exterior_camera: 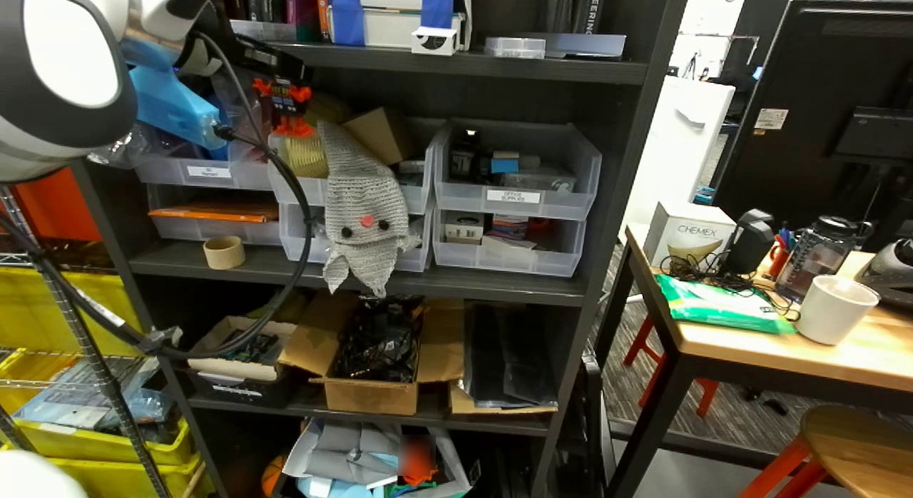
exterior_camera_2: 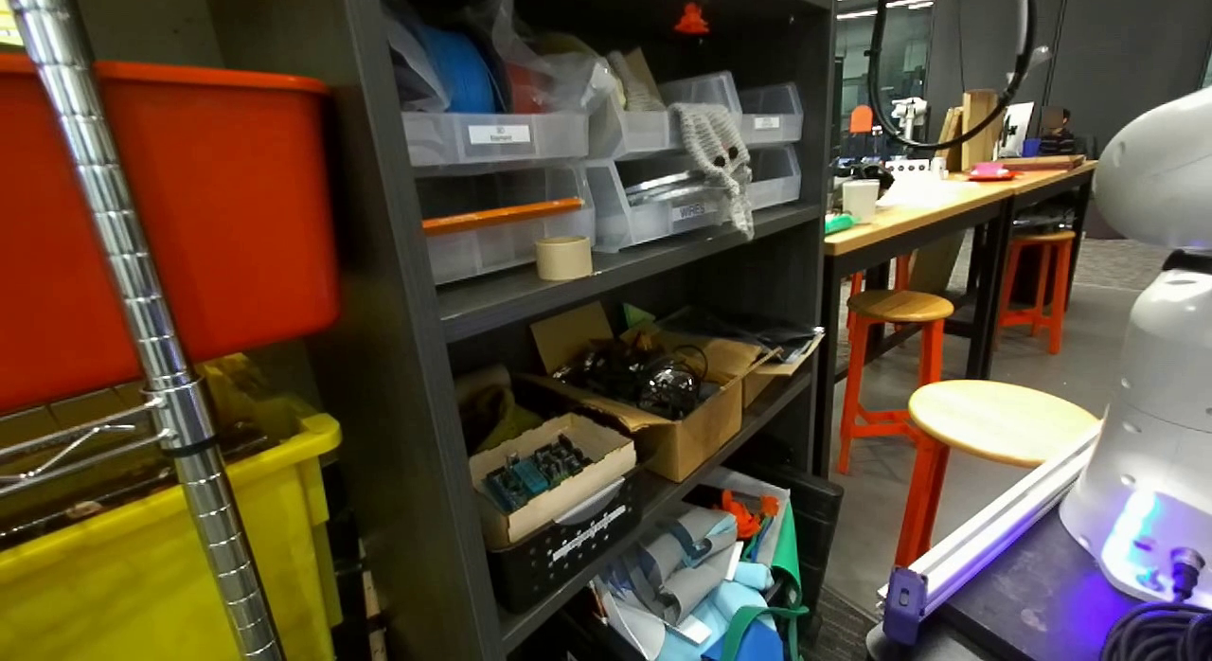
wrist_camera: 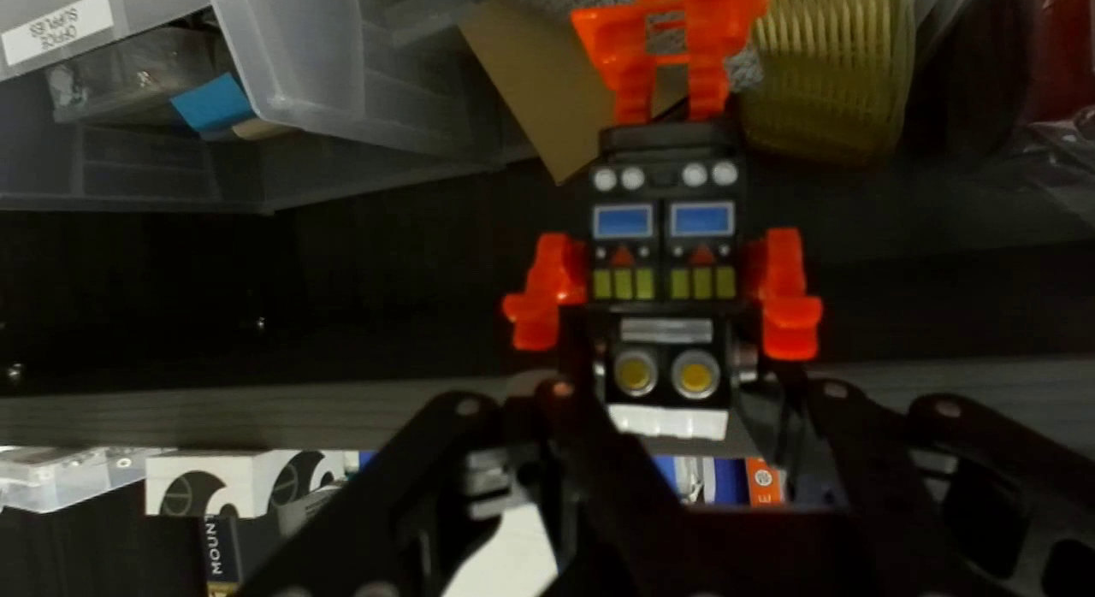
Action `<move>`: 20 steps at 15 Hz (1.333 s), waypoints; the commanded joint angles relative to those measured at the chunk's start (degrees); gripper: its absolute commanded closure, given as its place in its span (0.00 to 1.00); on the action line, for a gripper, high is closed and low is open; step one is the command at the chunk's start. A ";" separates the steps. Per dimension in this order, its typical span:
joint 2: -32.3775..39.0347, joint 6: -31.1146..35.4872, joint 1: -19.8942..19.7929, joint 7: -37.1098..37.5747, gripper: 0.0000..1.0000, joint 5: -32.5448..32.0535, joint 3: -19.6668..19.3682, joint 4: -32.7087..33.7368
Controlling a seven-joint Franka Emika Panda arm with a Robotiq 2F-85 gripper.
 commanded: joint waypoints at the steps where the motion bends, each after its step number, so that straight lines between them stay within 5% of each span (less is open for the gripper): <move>1: 1.50 0.33 -0.47 0.47 0.82 0.85 0.03 0.31; 10: 4.08 -0.79 -0.83 1.94 0.82 0.91 0.11 -1.54; 20: 10.59 5.13 -3.71 6.23 0.82 1.77 0.98 -0.31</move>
